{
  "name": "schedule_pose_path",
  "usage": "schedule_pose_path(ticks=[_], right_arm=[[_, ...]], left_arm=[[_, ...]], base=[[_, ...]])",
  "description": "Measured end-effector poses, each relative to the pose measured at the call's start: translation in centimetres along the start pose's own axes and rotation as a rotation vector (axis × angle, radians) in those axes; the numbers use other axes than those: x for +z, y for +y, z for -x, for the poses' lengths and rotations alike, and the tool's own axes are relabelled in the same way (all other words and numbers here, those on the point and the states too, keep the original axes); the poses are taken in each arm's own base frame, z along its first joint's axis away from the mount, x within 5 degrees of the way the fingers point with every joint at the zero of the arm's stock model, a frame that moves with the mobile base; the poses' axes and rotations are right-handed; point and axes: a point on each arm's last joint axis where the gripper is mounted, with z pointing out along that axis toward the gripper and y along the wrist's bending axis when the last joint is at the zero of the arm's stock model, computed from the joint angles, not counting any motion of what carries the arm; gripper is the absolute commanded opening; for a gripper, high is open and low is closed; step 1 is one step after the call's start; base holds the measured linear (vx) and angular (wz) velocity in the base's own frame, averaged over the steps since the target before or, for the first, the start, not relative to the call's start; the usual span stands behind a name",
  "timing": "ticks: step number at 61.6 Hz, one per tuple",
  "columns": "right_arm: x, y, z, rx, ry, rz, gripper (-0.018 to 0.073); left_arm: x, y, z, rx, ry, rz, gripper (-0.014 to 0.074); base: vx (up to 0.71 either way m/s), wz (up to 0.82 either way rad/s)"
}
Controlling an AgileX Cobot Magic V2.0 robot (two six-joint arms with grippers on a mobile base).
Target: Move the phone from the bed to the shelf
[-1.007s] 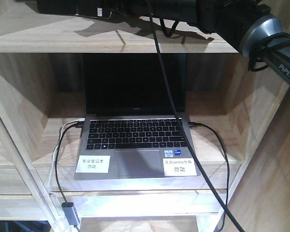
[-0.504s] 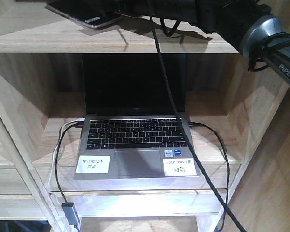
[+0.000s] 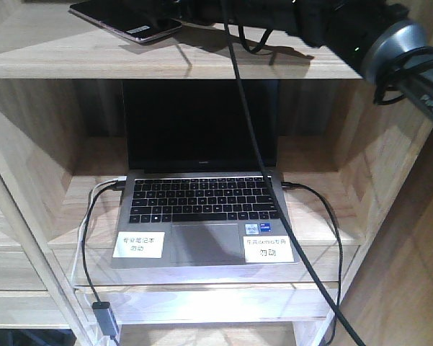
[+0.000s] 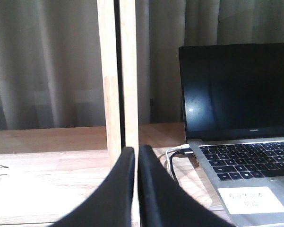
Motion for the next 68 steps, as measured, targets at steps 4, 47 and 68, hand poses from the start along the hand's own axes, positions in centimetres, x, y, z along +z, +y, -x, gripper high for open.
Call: schedule_pose_path(ticks=[4, 47, 68], right_arm=[[-0.4, 0.3, 0.4, -0.011, 0.011, 0.000, 0.0356], [-6.2, 3.3, 4.9, -0.080, 0.102, -0.028, -0.0005], [-6.9, 3.3, 4.9, -0.066, 0.112, -0.060, -0.0005]], left_arm=[[0.0, 0.0, 0.0, 0.000, 0.000, 0.000, 0.0001], [0.0, 0.0, 0.0, 0.000, 0.000, 0.000, 0.0001], [0.0, 0.0, 0.0, 0.000, 0.000, 0.000, 0.0001]], base=[[0.00, 0.00], [0.00, 0.00], [0.00, 0.00]])
